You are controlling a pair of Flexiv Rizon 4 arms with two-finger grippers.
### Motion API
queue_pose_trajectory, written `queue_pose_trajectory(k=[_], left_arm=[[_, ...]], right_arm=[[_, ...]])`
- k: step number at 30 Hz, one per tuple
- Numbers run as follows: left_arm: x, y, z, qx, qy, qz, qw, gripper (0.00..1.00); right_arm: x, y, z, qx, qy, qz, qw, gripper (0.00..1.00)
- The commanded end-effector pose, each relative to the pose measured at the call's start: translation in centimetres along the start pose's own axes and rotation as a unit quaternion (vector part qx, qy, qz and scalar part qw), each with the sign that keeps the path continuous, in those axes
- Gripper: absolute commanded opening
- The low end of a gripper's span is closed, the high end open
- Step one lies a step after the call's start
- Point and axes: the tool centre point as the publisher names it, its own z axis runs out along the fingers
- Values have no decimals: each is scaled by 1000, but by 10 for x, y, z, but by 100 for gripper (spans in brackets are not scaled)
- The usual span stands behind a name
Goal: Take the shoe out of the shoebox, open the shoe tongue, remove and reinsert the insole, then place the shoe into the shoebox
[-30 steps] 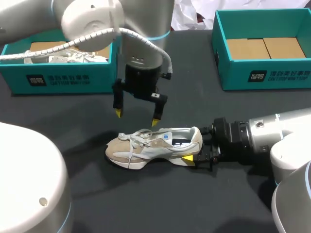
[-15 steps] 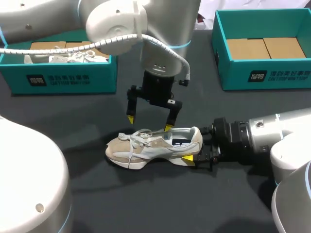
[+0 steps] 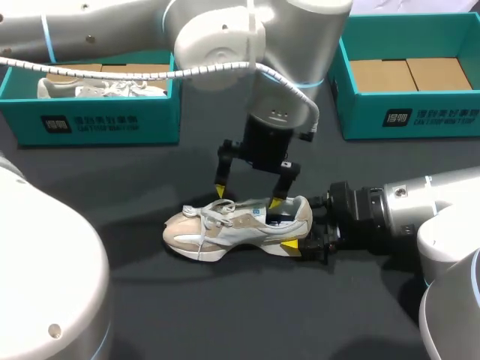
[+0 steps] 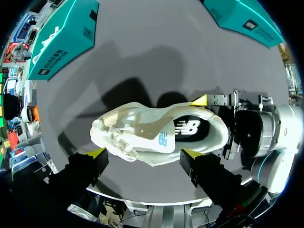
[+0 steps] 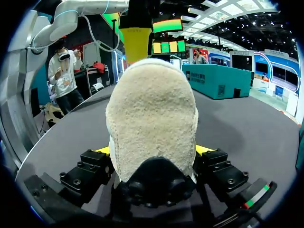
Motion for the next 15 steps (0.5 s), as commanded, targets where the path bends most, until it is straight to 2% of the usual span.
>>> queue_pose_trajectory(k=[1, 15], left_arm=[[15, -7, 19, -12, -5, -13, 1000, 100], [28, -15, 39, -15, -24, -58, 998, 100]], right_arm=[[1, 1, 0, 1, -1, 0, 1000, 0], [1, 1, 0, 1, -1, 0, 1000, 0]])
